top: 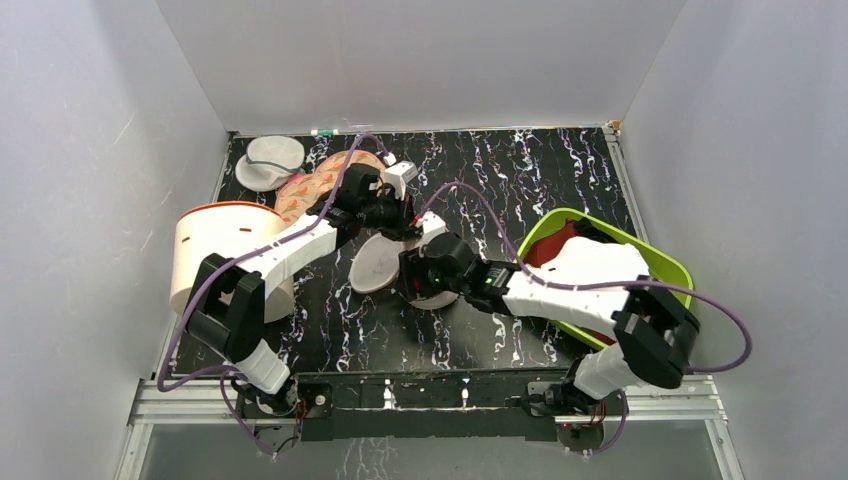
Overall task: Unzip the laundry bag and remove the bra
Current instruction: Pick up the bra from the laundry bag.
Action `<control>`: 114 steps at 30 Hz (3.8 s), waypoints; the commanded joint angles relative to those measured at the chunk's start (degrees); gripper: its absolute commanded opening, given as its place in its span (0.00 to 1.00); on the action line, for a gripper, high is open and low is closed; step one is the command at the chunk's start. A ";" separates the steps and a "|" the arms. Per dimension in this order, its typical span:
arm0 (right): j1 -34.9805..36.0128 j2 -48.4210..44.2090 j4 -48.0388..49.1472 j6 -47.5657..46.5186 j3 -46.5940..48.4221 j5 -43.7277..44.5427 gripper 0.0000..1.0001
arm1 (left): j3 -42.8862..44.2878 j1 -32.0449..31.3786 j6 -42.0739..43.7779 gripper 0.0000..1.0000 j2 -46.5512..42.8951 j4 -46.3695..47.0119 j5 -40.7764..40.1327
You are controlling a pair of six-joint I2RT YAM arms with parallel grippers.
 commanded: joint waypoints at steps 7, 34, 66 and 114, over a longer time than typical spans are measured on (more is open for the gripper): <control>-0.78 -15.12 -6.10 -4.72 -0.94 17.85 0.61 | 0.35 -0.24 0.76 0.00 -5.57 2.23 1.39; -6.57 -11.69 -0.72 0.67 -3.79 29.24 0.29 | -1.37 -3.75 1.28 0.00 -8.33 3.07 -3.64; -8.56 11.55 16.45 6.86 -3.68 39.57 0.25 | -0.36 -4.23 0.49 0.00 -4.48 2.68 -1.82; -11.01 6.72 28.48 -4.95 -9.28 18.69 0.00 | 2.11 -4.21 0.75 0.00 -3.58 -2.70 -9.52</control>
